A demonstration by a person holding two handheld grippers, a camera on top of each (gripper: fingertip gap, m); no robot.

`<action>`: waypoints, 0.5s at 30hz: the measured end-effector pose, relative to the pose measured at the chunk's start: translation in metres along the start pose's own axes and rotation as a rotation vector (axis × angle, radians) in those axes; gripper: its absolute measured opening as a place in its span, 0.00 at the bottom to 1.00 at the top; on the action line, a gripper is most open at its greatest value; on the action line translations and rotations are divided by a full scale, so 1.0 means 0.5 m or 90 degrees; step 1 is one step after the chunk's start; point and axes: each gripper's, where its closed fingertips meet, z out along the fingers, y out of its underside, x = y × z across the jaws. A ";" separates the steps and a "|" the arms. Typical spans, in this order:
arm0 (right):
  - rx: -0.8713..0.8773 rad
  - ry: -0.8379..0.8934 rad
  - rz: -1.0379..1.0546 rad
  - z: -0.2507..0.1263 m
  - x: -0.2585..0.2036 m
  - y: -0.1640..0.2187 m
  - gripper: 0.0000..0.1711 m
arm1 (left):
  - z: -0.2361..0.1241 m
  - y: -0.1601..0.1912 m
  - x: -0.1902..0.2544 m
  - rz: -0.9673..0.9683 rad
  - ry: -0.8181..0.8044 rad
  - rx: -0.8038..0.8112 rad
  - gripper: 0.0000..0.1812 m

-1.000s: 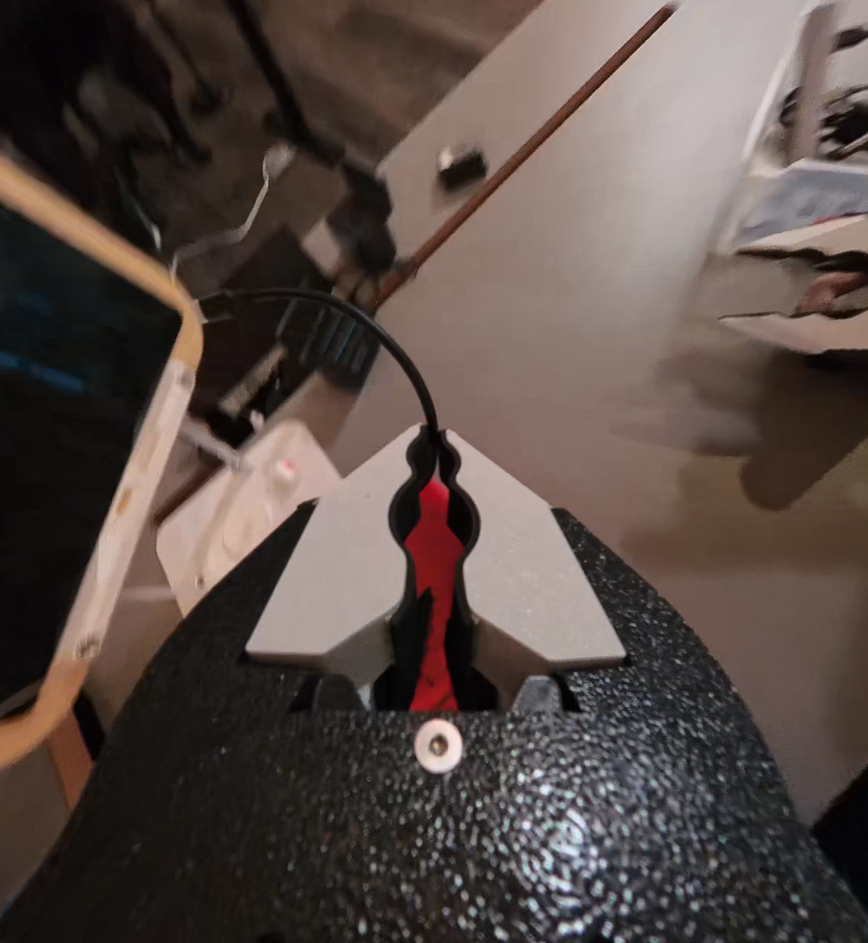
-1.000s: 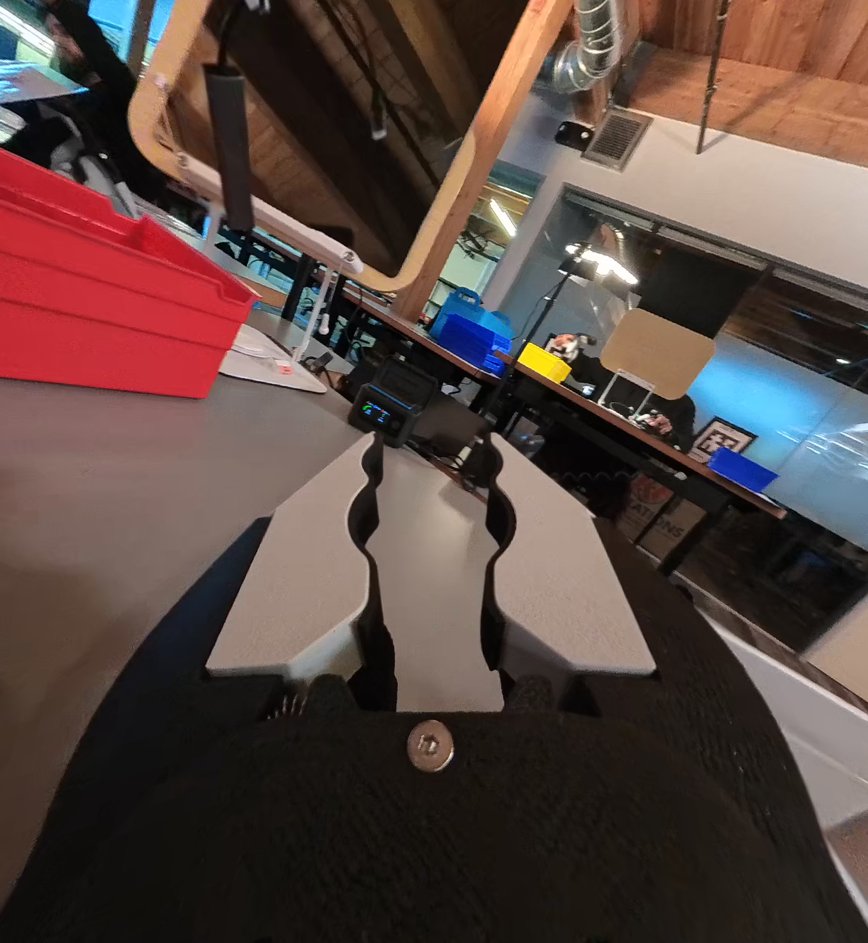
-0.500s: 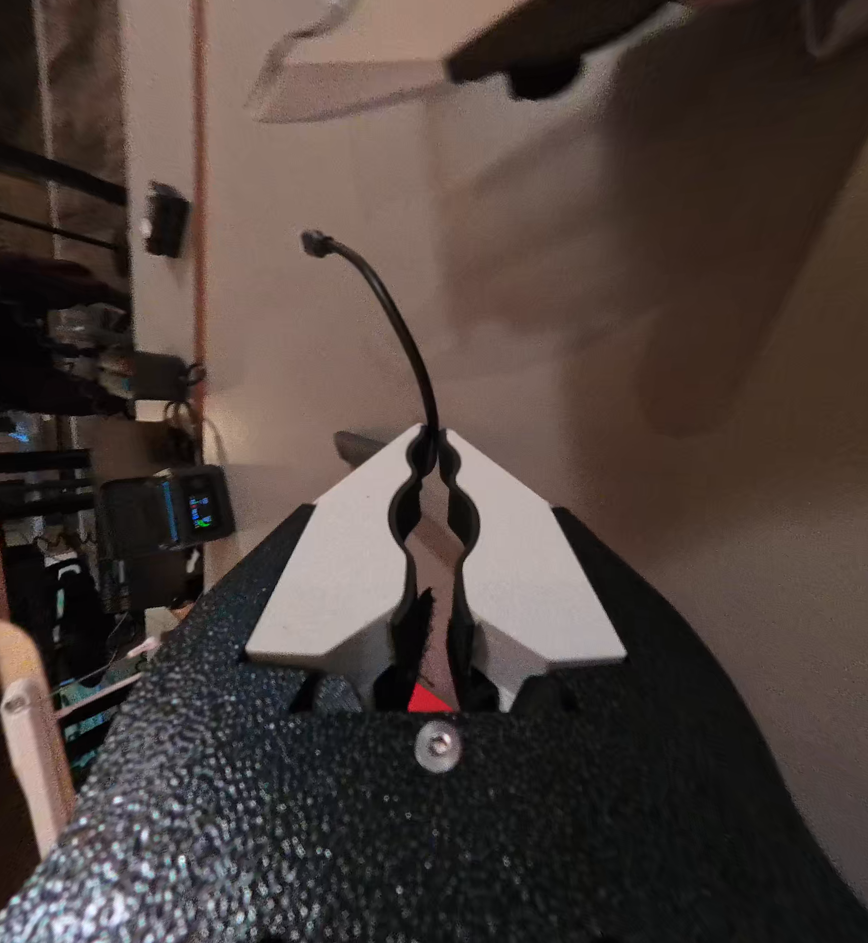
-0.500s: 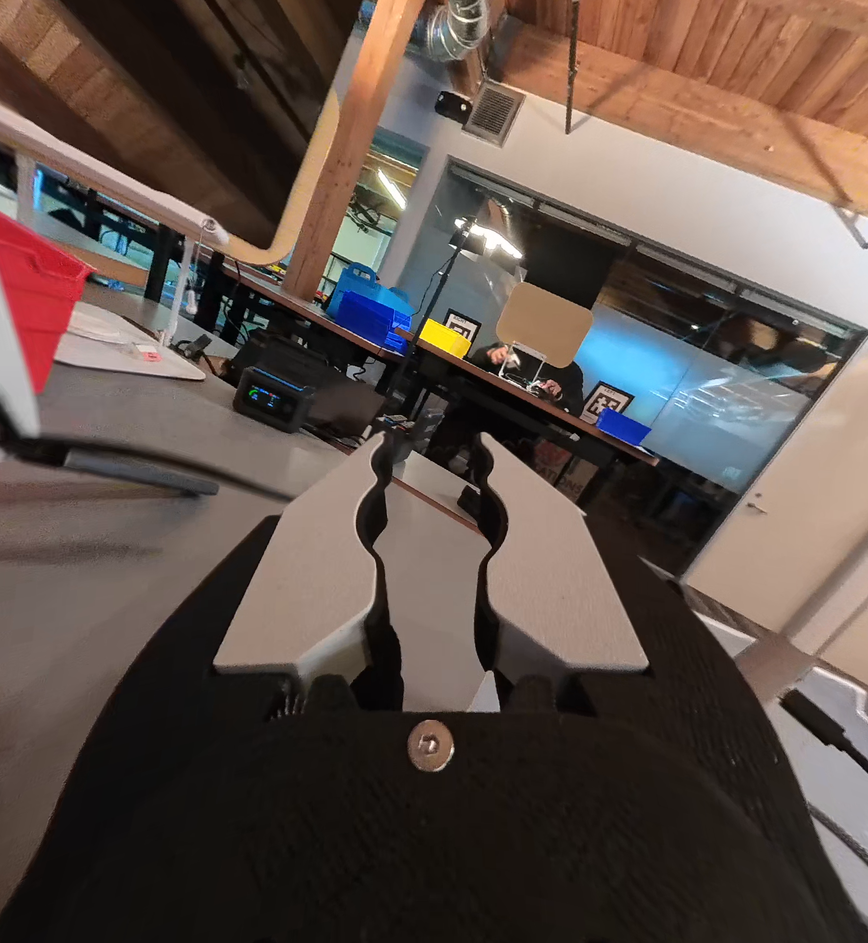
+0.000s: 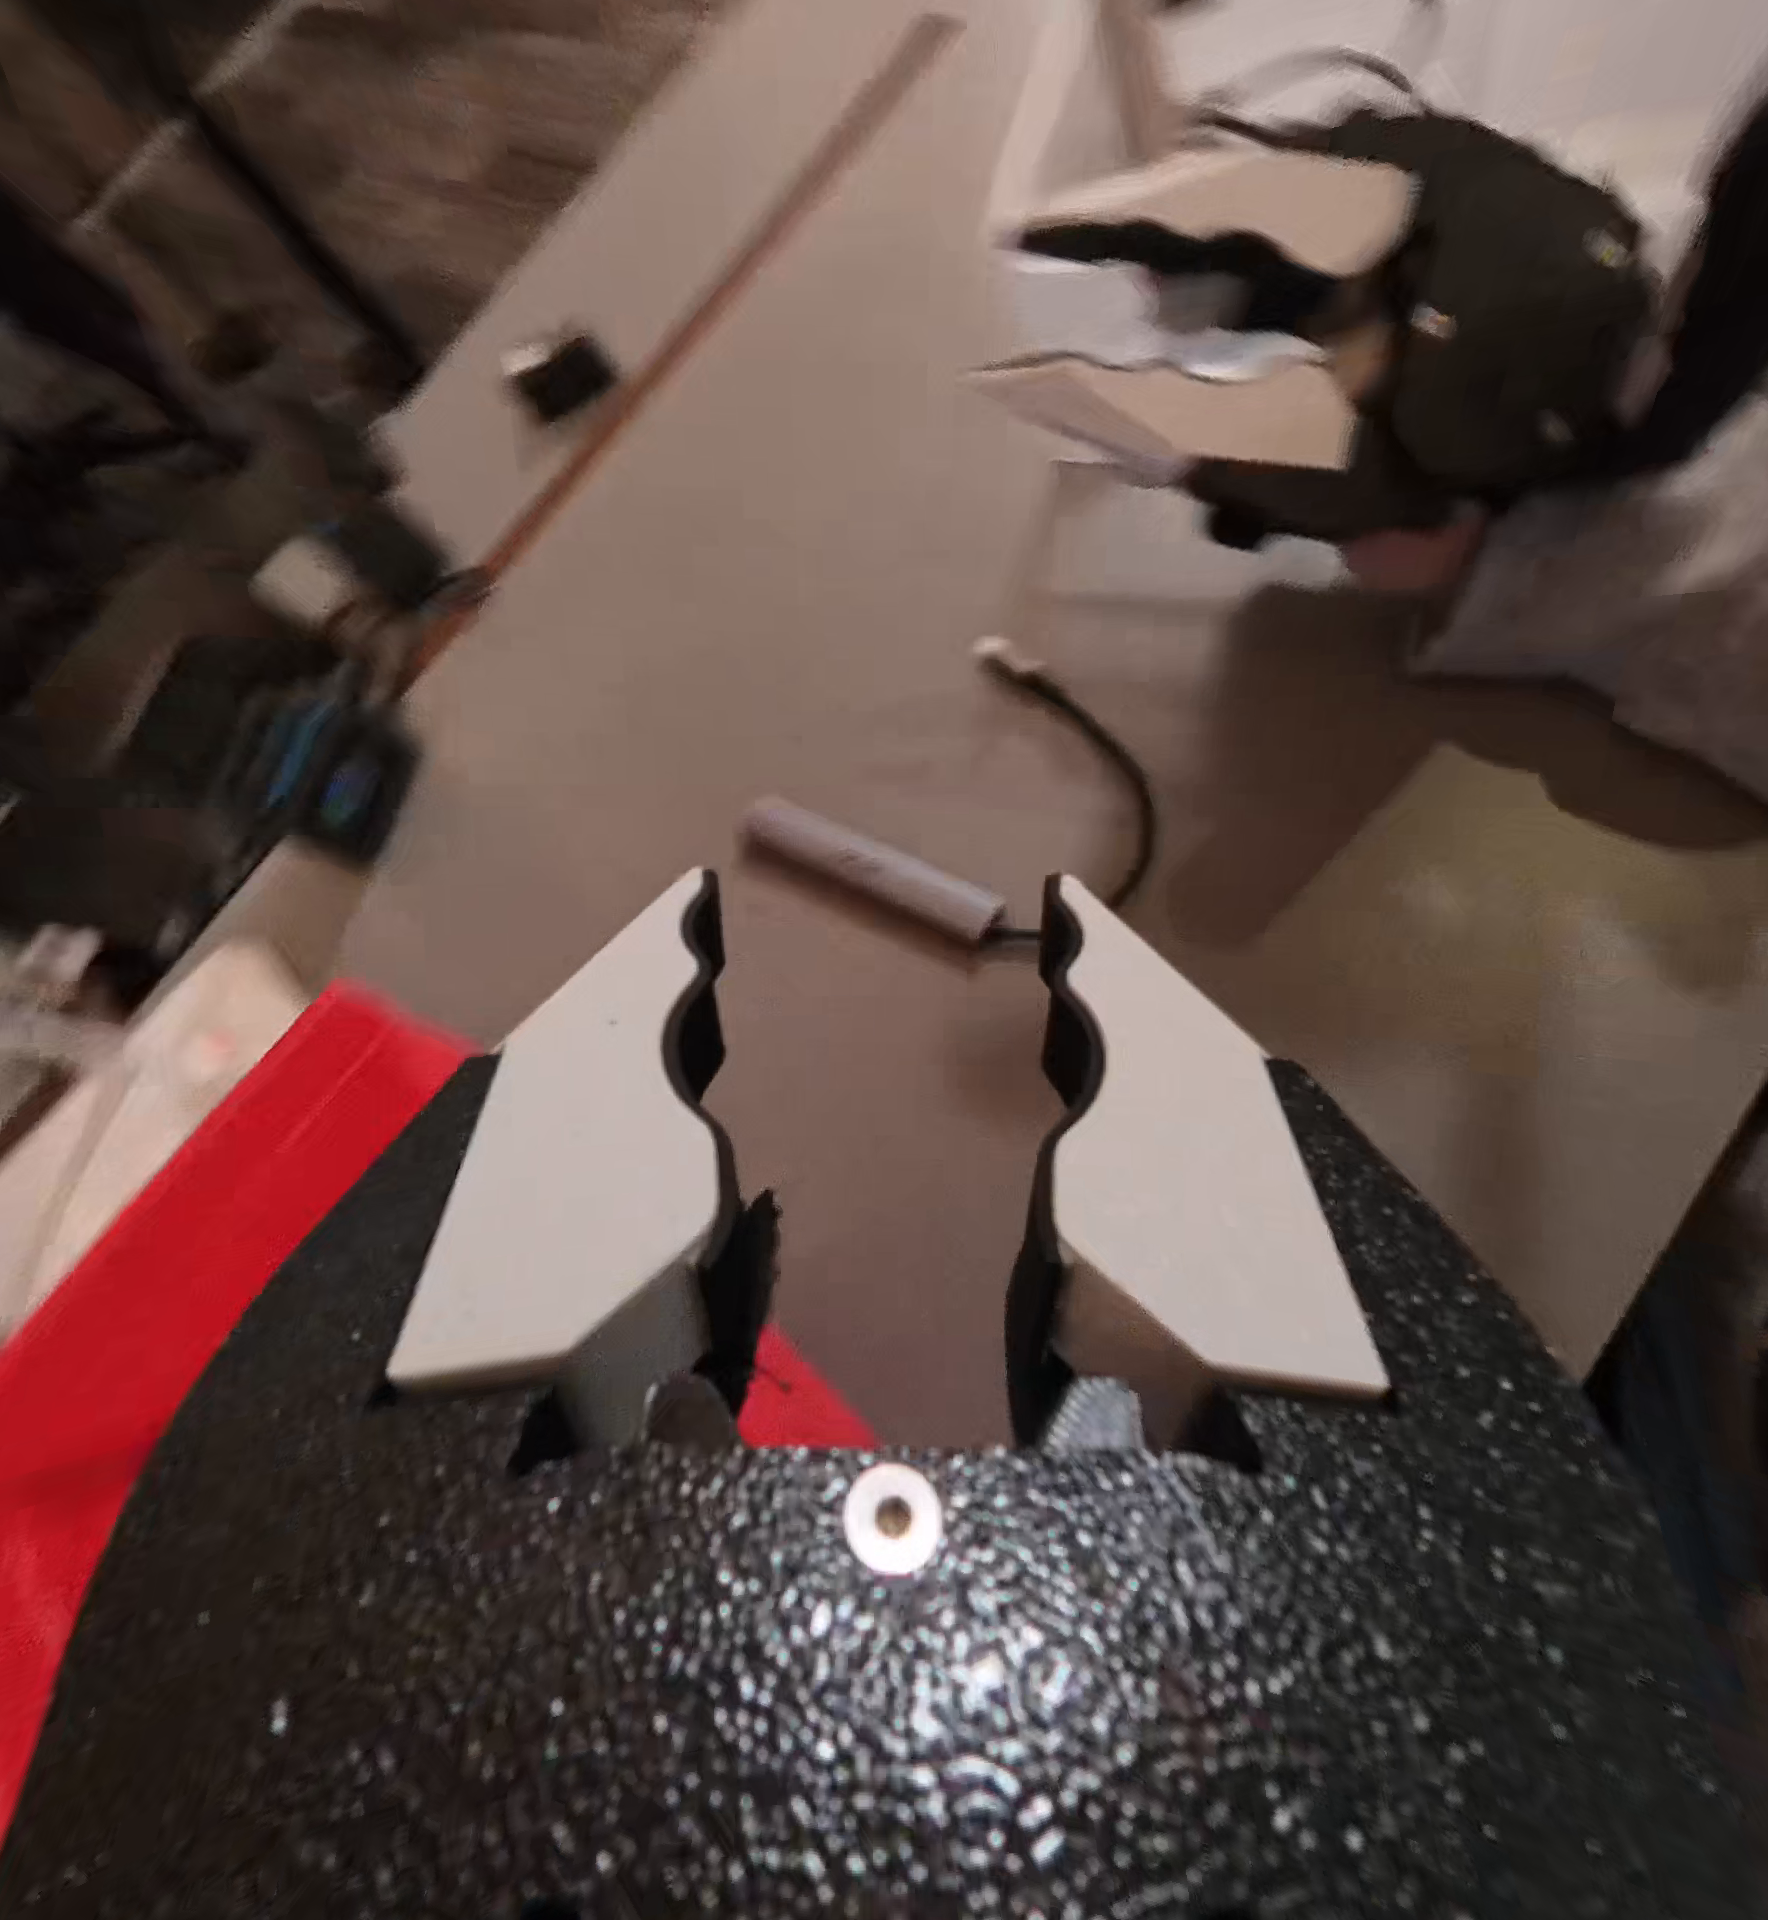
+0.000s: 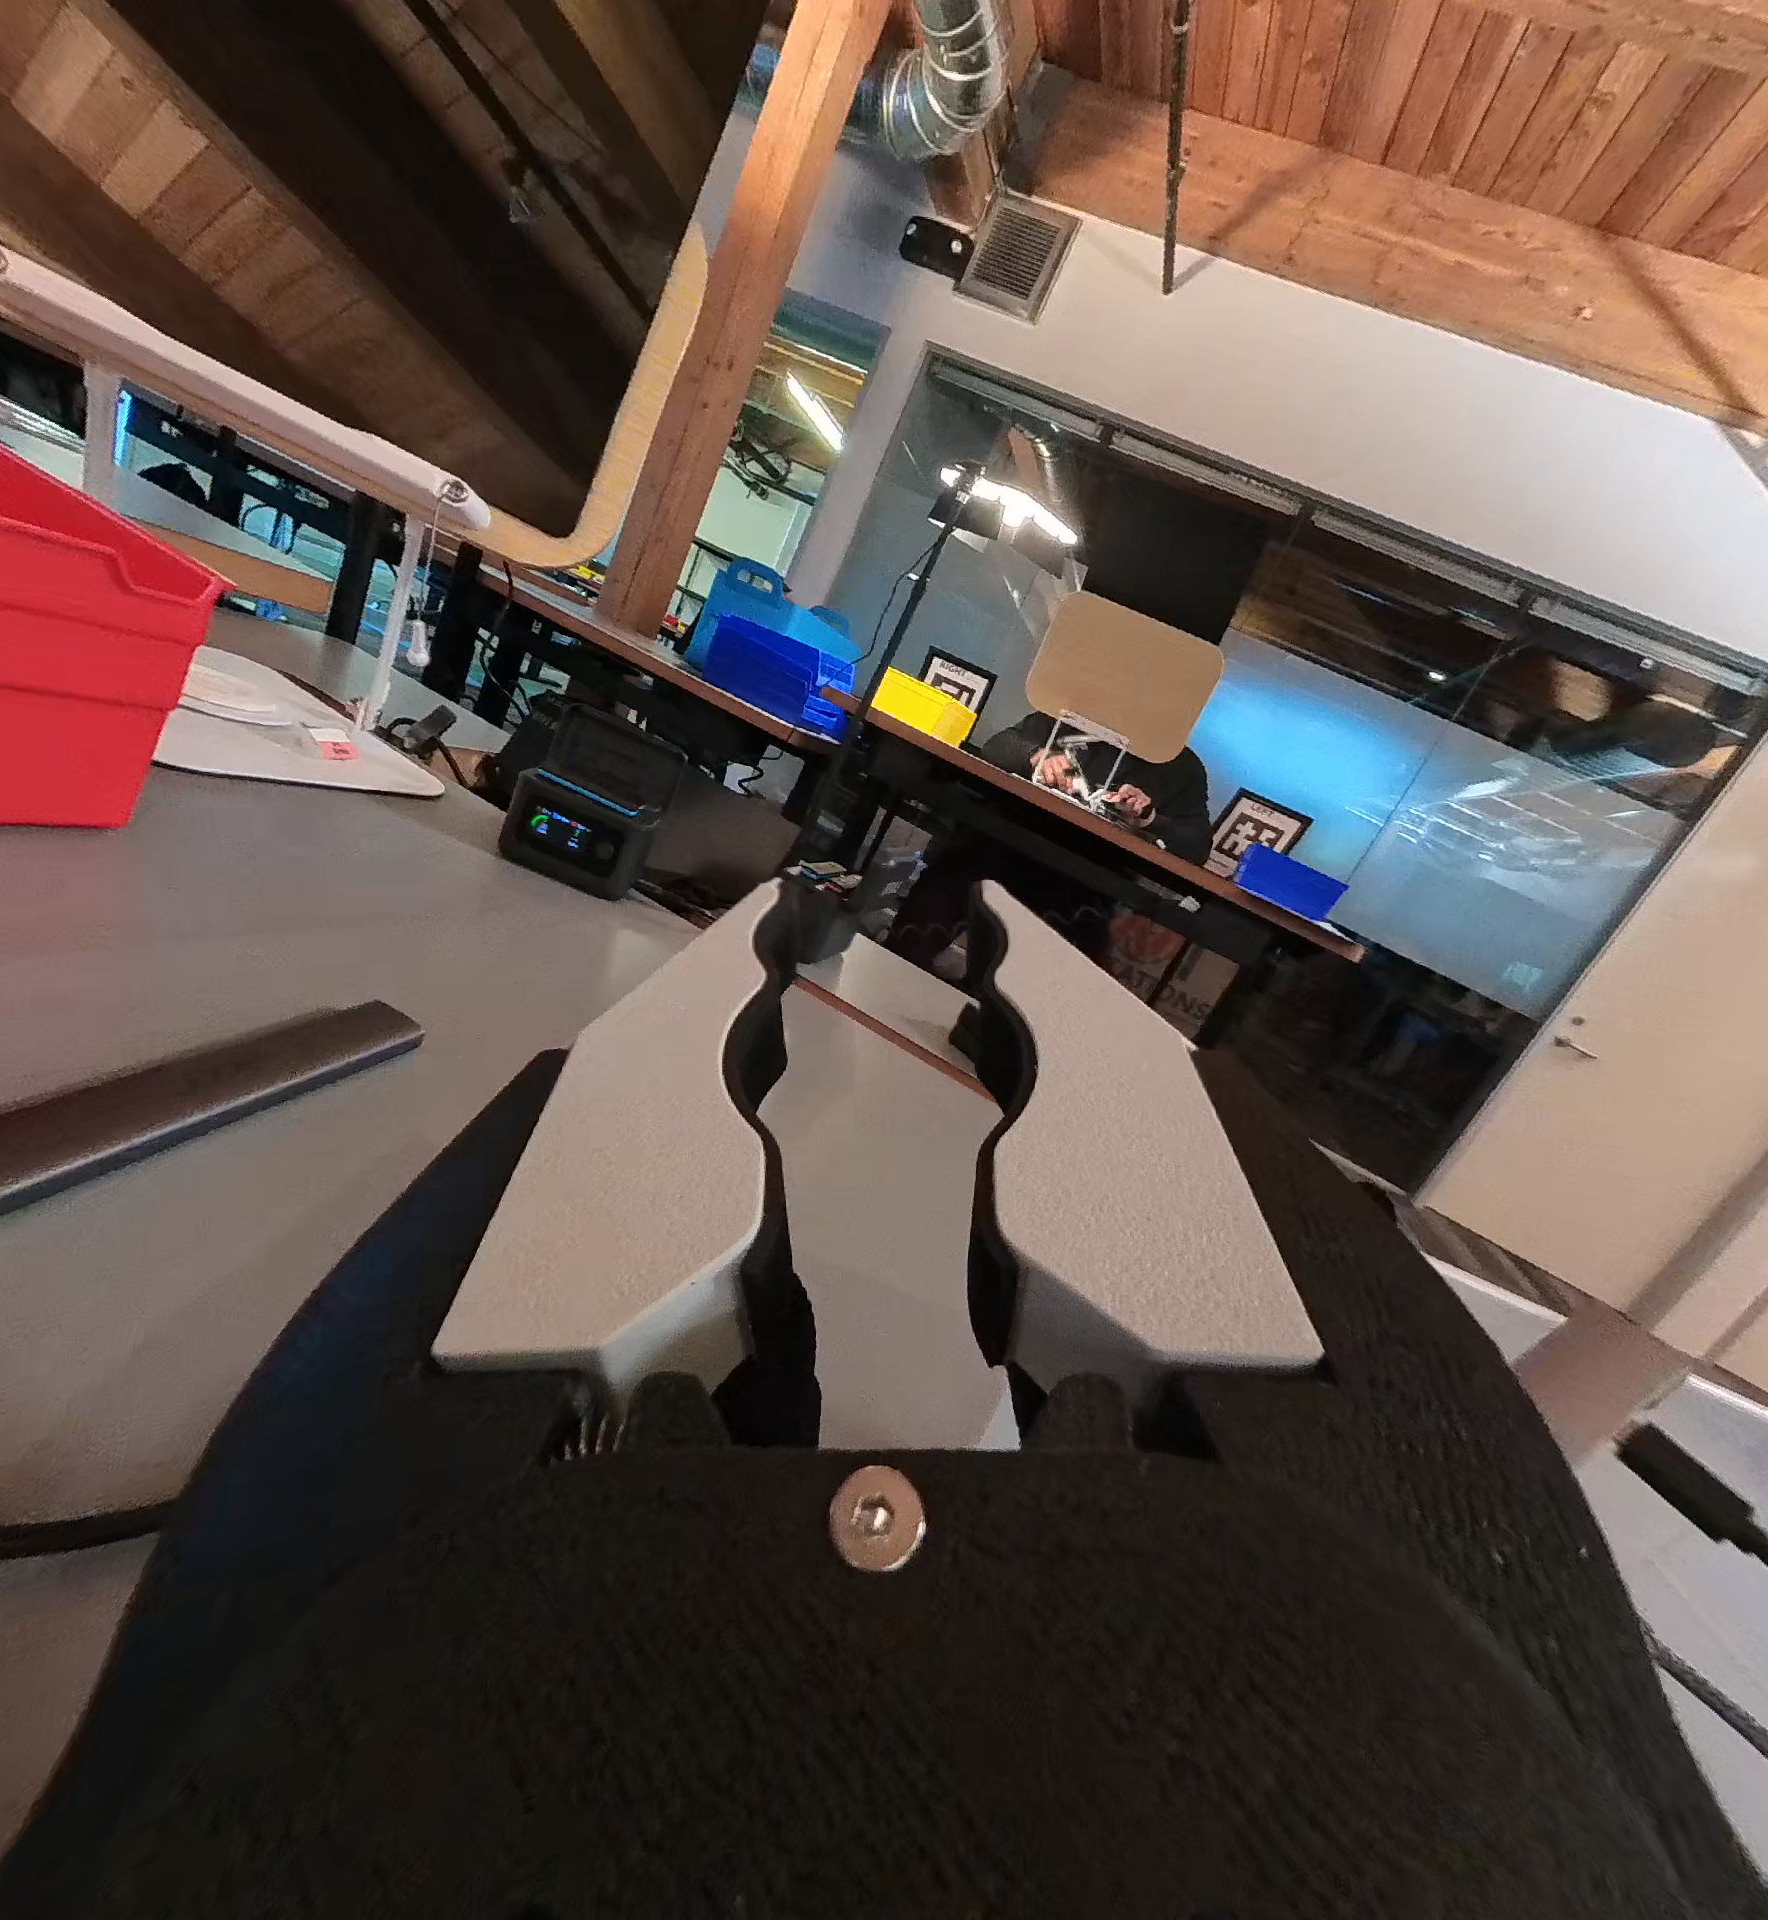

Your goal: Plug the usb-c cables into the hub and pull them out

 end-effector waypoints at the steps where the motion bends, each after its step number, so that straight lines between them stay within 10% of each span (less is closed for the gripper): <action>1: 0.001 -0.003 -0.001 0.001 -0.003 -0.001 0.18 | -0.041 0.017 -0.045 -0.063 -0.047 0.002 0.33; 9: 0.008 -0.031 -0.018 0.006 -0.031 -0.006 0.18 | -0.177 0.353 -0.165 -0.498 -0.119 -0.175 0.17; 15: 0.003 -0.035 -0.015 0.009 -0.032 -0.001 0.18 | -0.145 0.439 -0.133 -0.593 -0.081 -0.208 0.09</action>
